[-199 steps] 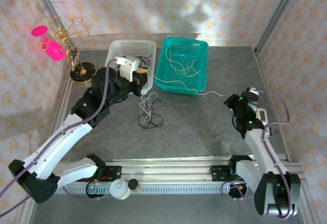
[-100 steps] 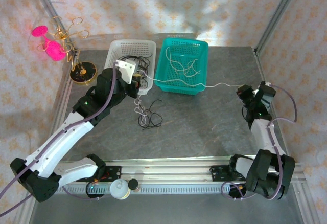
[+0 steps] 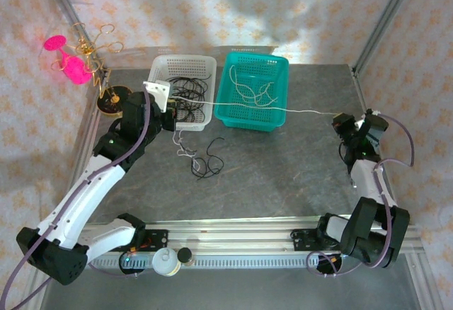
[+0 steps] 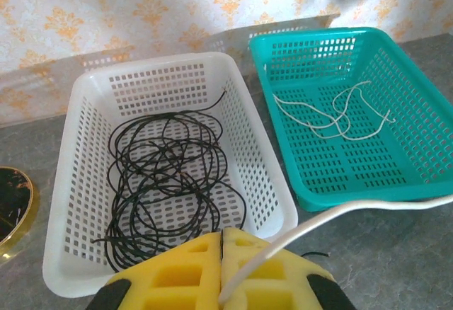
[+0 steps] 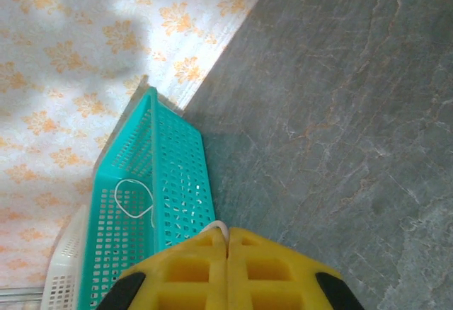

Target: Untangle the cables

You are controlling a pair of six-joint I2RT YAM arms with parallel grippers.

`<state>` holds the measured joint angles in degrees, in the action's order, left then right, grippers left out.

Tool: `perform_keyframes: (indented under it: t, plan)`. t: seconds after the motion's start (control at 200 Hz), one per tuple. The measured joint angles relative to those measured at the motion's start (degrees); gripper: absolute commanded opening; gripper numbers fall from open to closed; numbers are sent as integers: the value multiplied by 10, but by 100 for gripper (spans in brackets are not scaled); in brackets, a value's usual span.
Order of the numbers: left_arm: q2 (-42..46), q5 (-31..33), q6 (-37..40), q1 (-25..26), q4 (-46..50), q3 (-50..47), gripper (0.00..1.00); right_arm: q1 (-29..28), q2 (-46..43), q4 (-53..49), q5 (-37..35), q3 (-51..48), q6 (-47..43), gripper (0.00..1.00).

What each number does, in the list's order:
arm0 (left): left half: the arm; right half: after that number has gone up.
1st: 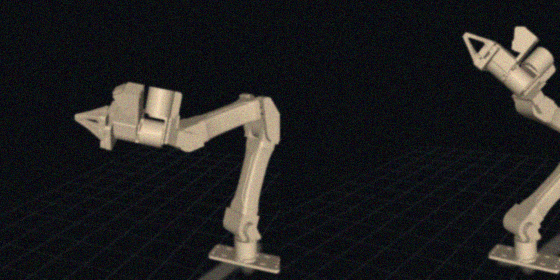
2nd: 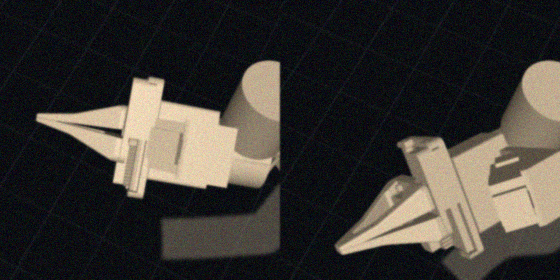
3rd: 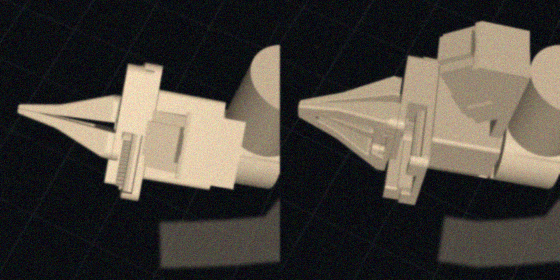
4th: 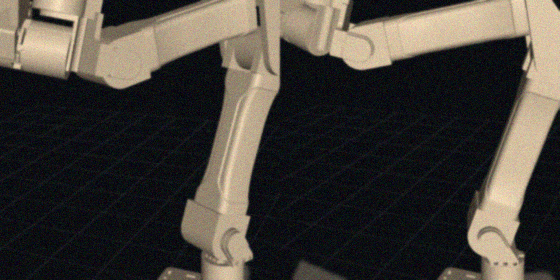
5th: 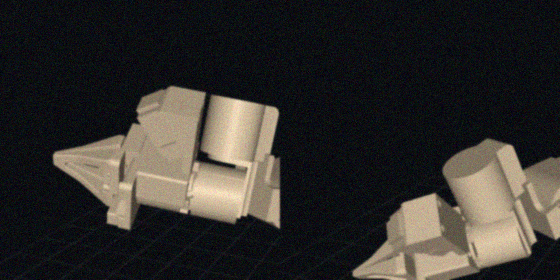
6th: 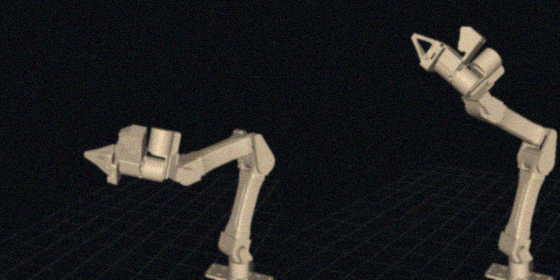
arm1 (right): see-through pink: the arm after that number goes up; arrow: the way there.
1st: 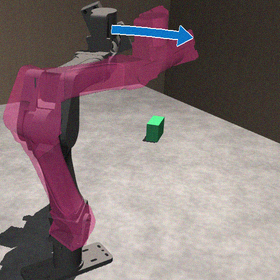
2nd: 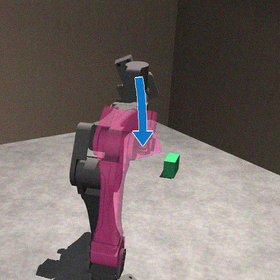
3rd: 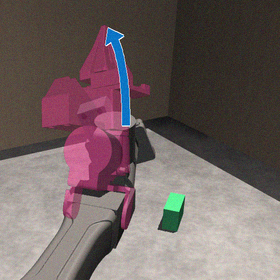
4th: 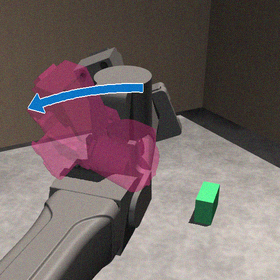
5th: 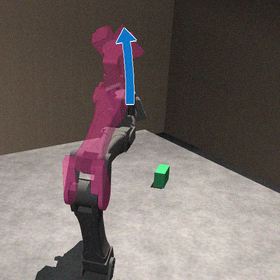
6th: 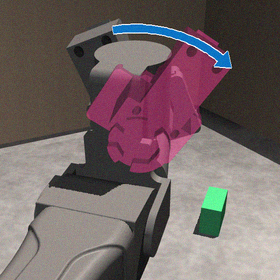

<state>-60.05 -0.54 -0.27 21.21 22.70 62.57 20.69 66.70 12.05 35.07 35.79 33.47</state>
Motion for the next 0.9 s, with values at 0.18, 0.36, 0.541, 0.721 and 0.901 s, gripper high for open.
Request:
perform_keyframes:
  t: [0.18, 0.36, 0.541, 0.721, 0.901]
  plan:
    - [5, 2, 3, -20, 0, -20, 0, 4, 1, 0, 8, 17, 0, 0]
    - [11, -4, 3, -27, 0, -31, 0, 31, 0, 0, 38, 19, 0, 0]
    - [14, -18, 4, -29, 0, -37, 0, 54, -1, 0, 76, 19, 4, 0]
    - [18, -19, 4, -34, 0, -39, 0, 55, -1, 0, 85, 19, 6, 0]
    - [27, -22, 5, -39, 1, -43, 0, 55, -6, 0, 89, 19, 6, 0]
